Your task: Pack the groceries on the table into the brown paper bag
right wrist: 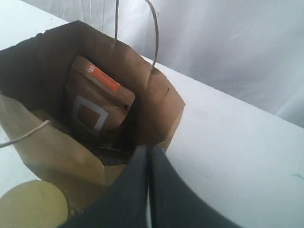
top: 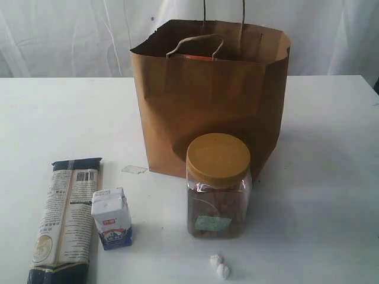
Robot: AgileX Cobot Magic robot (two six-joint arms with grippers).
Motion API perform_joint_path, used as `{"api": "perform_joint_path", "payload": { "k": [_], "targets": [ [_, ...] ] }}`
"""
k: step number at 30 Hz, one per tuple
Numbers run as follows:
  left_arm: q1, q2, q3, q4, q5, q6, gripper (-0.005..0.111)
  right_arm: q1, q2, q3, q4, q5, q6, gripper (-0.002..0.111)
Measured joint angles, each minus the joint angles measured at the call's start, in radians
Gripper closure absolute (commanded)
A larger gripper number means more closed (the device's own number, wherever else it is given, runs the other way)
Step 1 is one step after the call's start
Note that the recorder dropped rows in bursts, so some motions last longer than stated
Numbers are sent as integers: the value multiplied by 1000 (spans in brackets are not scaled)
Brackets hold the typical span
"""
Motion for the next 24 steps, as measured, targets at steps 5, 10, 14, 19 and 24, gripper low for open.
{"api": "perform_joint_path", "payload": {
  "k": [5, 10, 14, 19, 24],
  "targets": [
    [0, 0, 0, 0, 0, 0, 107, 0, -103, 117, -8, 4, 0, 108],
    [0, 0, 0, 0, 0, 0, 107, 0, -231, 336, 44, -22, 46, 108],
    [0, 0, 0, 0, 0, 0, 107, 0, -306, 531, 70, -35, 53, 108],
    [0, 0, 0, 0, 0, 0, 107, 0, -321, 766, 81, -55, 49, 108],
    [0, 0, 0, 0, 0, 0, 107, 0, -295, 920, 269, -129, -129, 108]
  ]
}}
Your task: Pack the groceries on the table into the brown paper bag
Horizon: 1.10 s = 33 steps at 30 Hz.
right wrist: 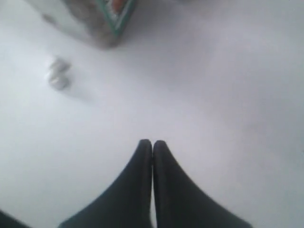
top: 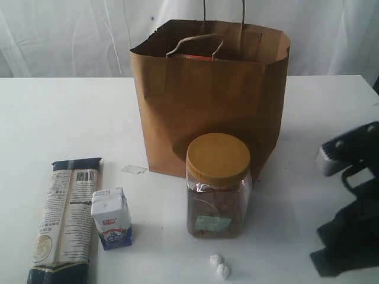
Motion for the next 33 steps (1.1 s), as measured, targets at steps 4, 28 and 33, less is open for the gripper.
{"api": "perform_joint_path", "payload": {
  "k": [4, 28, 33],
  "targets": [
    [0, 0, 0, 0, 0, 0, 107, 0, 59, 24, 321, -9, -343, 108],
    [0, 0, 0, 0, 0, 0, 107, 431, 440, -29, -48, -333, 123, 108],
    [0, 0, 0, 0, 0, 0, 107, 505, 462, -29, -126, -362, 298, 108]
  ]
}}
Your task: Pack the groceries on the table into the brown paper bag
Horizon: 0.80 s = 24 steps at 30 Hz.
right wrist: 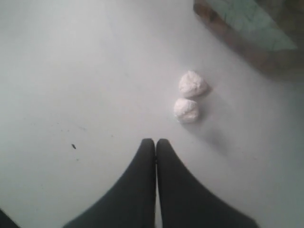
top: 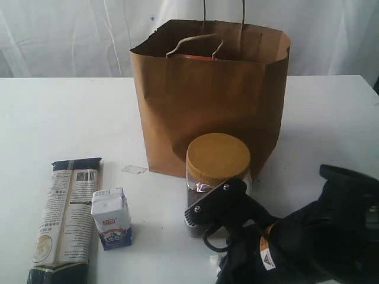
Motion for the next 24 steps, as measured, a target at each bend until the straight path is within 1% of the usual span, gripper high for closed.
{"api": "perform_joint_path", "payload": {
  "k": [4, 10, 12, 16, 18, 20, 24],
  "targets": [
    [0, 0, 0, 0, 0, 0, 107, 14, 35, -1, -59, -23, 109, 108],
    [0, 0, 0, 0, 0, 0, 107, 17, 80, -1, -91, -45, 151, 108],
    [0, 0, 0, 0, 0, 0, 107, 17, 84, -1, -95, -52, 153, 102],
    [0, 0, 0, 0, 0, 0, 107, 17, 84, -1, -112, -59, 155, 85],
    [0, 0, 0, 0, 0, 0, 107, 17, 84, -1, -114, -70, 155, 79],
    [0, 0, 0, 0, 0, 0, 107, 17, 84, -1, -116, -88, 155, 75],
    [0, 0, 0, 0, 0, 0, 107, 11, 91, -1, -136, -116, 155, 75]
  ]
}}
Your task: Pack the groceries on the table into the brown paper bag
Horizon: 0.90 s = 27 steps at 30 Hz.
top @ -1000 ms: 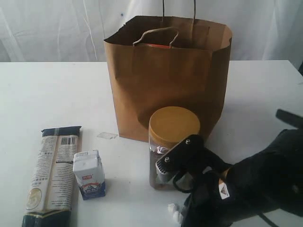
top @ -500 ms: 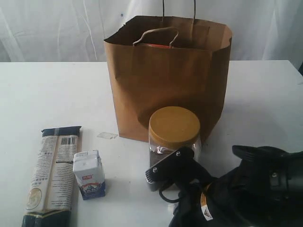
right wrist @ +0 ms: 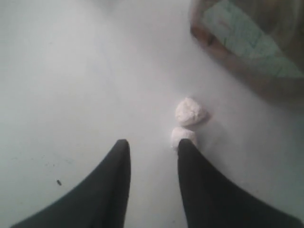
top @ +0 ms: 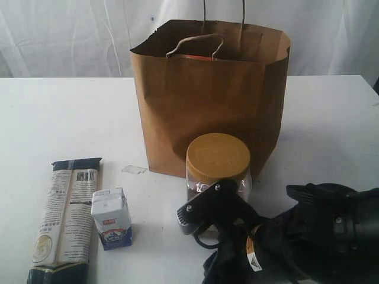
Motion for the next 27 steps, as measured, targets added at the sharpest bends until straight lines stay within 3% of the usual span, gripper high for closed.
{"api": "perform_joint_path", "payload": {
  "k": [5, 14, 16, 20, 27],
  "targets": [
    [0, 0, 0, 0, 0, 0, 107, -64, 51, 0, -32, -16, 41, 75],
    [0, 0, 0, 0, 0, 0, 107, -65, 115, -5, -30, -85, 53, 75],
    [0, 0, 0, 0, 0, 0, 107, -65, 127, -5, -28, -76, 53, 79],
    [0, 0, 0, 0, 0, 0, 107, -65, 130, -5, -28, -76, 53, 98],
    [0, 0, 0, 0, 0, 0, 107, -65, 105, -8, -19, 18, 53, 100]
  ]
}}
